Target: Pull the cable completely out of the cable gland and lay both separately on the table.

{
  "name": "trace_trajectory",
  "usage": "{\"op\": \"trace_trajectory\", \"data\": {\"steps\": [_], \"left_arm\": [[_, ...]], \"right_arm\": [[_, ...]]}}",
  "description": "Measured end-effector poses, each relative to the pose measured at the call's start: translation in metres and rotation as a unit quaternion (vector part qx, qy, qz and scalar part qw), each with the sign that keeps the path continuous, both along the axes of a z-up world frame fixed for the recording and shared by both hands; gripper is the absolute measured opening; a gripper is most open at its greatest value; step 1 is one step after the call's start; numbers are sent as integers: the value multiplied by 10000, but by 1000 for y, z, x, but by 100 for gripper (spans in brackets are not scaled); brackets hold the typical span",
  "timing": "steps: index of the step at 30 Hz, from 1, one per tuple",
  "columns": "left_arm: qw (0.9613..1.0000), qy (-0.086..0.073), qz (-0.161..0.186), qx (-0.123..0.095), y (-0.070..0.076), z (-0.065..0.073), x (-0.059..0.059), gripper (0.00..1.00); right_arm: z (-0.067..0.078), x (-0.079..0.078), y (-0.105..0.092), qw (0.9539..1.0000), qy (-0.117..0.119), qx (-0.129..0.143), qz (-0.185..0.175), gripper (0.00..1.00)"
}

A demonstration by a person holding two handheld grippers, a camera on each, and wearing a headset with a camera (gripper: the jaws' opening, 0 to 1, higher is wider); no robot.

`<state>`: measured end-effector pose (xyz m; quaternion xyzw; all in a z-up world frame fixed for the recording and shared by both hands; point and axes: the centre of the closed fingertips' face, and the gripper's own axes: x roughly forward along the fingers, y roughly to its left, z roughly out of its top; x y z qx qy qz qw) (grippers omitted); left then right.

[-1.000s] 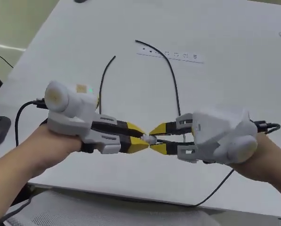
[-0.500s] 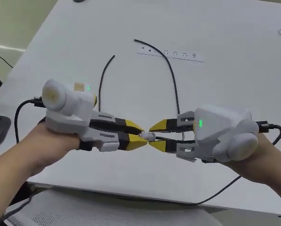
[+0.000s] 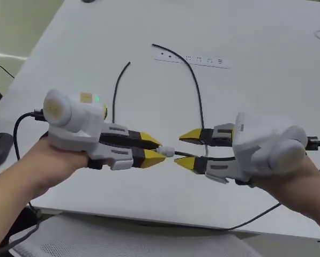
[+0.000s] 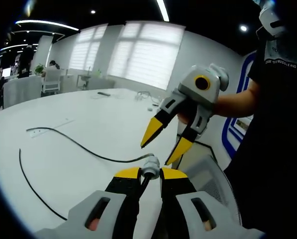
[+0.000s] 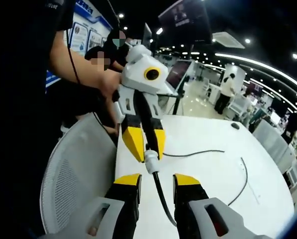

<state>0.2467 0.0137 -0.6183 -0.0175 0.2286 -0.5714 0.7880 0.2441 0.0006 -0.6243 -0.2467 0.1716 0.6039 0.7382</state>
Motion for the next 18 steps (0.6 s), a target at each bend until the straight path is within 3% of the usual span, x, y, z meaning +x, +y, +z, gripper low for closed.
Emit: {"op": "trace_trajectory", "data": {"steps": [2, 4, 7, 18], "left_arm": [[10000, -28, -5, 0, 2, 1, 1, 15], [10000, 24, -1, -29, 5, 2, 1, 15], [10000, 33, -53, -13, 6, 0, 1, 15], [9996, 108, -251, -55, 9, -4, -1, 15]], "right_arm": [[-5, 1, -1, 9997, -69, -130, -188, 21], [-11, 5, -2, 9976, -451, -397, -340, 17], [-13, 4, 1, 9949, -672, -540, -519, 14], [-12, 3, 13, 9926, -745, -552, -790, 12]]}}
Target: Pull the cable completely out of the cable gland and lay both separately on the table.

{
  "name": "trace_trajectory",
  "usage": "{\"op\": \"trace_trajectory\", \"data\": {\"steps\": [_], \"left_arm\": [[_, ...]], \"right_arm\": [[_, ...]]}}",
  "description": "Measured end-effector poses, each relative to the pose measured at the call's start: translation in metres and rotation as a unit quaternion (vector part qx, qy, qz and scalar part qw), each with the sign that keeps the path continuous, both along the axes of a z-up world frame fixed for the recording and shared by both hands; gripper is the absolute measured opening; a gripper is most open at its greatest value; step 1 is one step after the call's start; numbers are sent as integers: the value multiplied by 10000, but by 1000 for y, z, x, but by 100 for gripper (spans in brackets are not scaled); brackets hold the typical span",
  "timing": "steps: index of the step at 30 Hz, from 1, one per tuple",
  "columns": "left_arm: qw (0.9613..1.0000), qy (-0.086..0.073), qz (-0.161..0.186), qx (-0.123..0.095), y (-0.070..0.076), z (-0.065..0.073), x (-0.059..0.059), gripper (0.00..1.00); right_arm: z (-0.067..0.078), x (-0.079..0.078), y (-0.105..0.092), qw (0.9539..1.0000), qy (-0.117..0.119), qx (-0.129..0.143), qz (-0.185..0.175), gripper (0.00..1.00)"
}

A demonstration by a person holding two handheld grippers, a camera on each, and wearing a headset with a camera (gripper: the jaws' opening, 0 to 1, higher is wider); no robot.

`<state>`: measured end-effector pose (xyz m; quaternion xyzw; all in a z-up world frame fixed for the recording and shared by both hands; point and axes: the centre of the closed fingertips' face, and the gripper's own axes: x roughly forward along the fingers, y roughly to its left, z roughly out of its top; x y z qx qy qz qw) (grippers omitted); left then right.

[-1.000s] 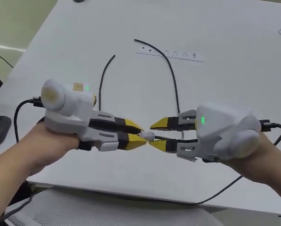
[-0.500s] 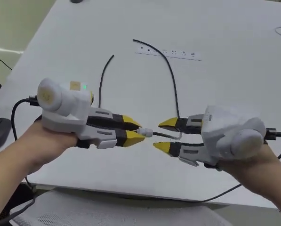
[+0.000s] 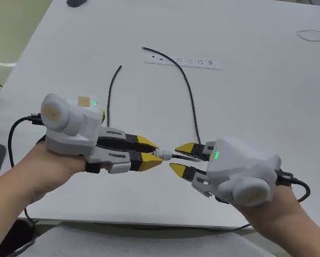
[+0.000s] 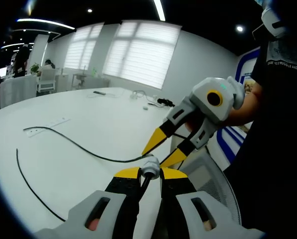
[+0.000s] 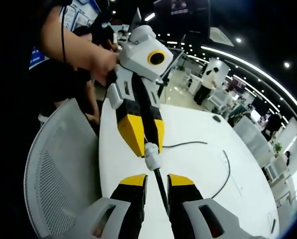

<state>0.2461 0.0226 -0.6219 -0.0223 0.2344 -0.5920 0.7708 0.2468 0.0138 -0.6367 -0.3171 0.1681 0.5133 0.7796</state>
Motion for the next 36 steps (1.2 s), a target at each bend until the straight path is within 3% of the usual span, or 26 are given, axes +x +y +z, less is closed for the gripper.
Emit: {"op": "trace_trajectory", "data": {"steps": [11, 19, 27, 36], "left_arm": [[9999, 42, -131, -39, -2, -1, 1, 15], [9998, -82, -188, -8, -3, 0, -1, 15], [9999, -100, -115, -15, -2, 1, 0, 15], [9999, -136, -18, -41, 0, 0, 1, 15]], "right_arm": [[-2, 2, 0, 9997, -80, -232, 75, 1], [-1, 1, -2, 9998, -18, -198, -4, 0], [-1, 3, -5, 9997, -35, -177, -152, 0], [-4, 6, -9, 9994, 101, 3, -340, 0]]}}
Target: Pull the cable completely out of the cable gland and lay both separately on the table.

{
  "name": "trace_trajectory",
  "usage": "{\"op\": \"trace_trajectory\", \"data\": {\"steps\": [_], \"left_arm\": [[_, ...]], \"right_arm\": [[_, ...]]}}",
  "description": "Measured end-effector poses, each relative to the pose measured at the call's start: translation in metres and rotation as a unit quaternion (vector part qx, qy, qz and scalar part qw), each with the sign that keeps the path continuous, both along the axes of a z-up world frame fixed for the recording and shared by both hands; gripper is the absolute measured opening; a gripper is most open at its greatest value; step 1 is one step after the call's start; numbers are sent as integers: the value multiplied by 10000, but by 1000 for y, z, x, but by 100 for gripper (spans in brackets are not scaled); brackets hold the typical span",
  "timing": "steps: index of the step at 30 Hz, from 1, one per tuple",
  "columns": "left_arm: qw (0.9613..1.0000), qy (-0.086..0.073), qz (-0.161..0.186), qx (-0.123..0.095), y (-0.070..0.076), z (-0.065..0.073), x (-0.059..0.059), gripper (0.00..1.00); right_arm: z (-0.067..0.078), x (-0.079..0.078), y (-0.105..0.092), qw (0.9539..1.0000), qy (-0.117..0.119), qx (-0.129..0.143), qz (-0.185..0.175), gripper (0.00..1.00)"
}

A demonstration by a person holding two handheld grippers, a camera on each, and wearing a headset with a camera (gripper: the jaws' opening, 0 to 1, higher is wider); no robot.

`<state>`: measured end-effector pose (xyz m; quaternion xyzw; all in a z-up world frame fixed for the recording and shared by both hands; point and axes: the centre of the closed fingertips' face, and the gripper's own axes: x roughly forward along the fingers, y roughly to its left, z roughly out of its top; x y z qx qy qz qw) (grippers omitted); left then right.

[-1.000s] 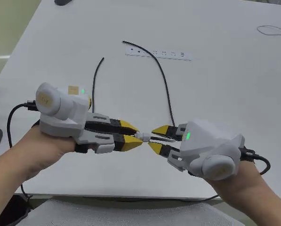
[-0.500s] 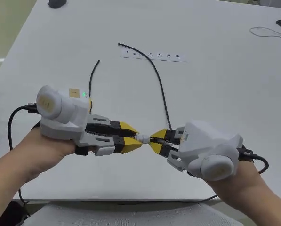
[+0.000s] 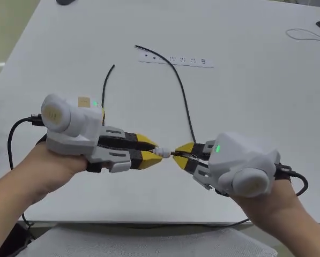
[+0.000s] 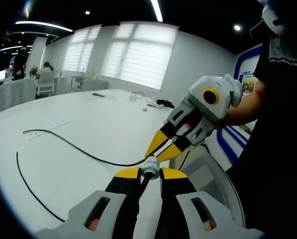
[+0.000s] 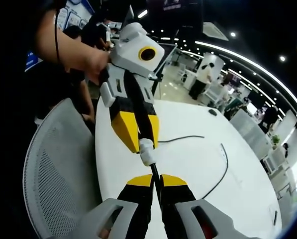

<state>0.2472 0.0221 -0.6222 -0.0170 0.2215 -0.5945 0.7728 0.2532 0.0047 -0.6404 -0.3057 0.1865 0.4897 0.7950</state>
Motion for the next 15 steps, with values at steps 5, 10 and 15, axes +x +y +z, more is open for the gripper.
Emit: {"op": "trace_trajectory", "data": {"steps": [5, 10, 15], "left_arm": [[10000, -15, 49, -1, 1, 0, 2, 15], [10000, -21, 81, -23, 2, 0, 3, 15], [9998, -21, 149, -92, 2, 1, 5, 15]], "right_arm": [[-3, 3, -4, 9999, 18, 52, -137, 0], [-6, 7, -12, 9990, 145, 204, -380, 0], [-12, 12, -23, 9958, 271, 409, -768, 0]]}}
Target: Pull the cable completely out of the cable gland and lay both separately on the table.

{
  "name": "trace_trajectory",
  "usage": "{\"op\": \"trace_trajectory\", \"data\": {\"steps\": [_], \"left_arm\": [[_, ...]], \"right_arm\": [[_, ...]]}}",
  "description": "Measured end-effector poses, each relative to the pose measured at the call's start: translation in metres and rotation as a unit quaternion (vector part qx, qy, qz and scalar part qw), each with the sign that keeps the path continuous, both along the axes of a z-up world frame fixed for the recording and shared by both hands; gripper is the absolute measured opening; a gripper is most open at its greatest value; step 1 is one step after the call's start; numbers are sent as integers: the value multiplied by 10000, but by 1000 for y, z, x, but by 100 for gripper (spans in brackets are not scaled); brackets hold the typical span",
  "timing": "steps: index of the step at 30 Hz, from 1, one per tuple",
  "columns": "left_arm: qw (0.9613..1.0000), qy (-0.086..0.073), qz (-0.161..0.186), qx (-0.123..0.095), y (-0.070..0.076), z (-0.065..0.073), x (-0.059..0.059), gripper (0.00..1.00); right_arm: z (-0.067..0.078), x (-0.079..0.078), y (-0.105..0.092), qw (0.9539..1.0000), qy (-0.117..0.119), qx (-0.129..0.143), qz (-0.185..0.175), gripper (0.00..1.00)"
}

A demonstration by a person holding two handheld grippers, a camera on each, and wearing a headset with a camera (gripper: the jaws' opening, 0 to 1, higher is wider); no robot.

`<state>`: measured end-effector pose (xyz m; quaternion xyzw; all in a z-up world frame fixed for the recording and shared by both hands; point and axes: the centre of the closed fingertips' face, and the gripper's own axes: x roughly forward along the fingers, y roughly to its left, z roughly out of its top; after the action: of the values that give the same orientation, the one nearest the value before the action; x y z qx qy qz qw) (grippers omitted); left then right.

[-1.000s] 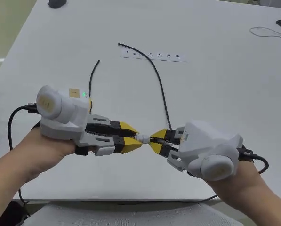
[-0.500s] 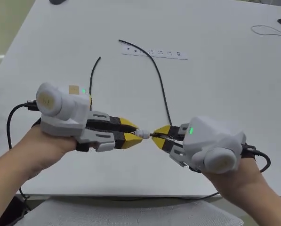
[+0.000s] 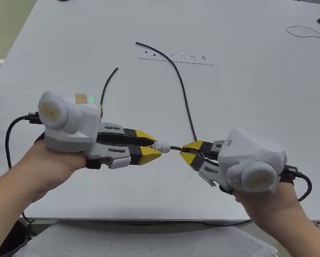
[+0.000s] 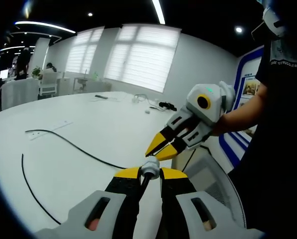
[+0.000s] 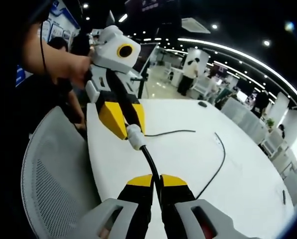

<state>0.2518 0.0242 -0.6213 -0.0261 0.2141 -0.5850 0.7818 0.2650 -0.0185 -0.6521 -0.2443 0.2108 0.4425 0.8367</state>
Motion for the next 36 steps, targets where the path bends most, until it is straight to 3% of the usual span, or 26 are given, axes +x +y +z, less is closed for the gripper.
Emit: {"op": "trace_trajectory", "data": {"steps": [5, 12, 17, 23, 25, 28, 36], "left_arm": [[10000, 0, 46, -24, 0, 0, 1, 15], [9999, -20, 114, -46, 1, 1, 4, 15], [9999, -29, 119, -22, 2, 0, 5, 15], [9999, -32, 99, -22, 0, -1, 4, 15], [10000, -38, 86, -19, -2, -1, 3, 15], [10000, -32, 75, -17, -3, -2, 3, 15], [10000, -11, 57, 6, -5, -4, 1, 15]], "right_arm": [[-10, 3, -12, 9991, 210, 132, -335, 0], [-24, 9, -31, 9934, 598, 441, -875, 0], [-38, 13, -46, 9893, 775, 410, -1169, 0], [-54, 14, -66, 9753, 1212, 613, -1744, 0], [-62, 13, -74, 9667, 1422, 668, -2021, 0], [-69, 12, -81, 9579, 1613, 745, -2255, 0], [-69, 10, -81, 9605, 1551, 737, -2190, 1]]}}
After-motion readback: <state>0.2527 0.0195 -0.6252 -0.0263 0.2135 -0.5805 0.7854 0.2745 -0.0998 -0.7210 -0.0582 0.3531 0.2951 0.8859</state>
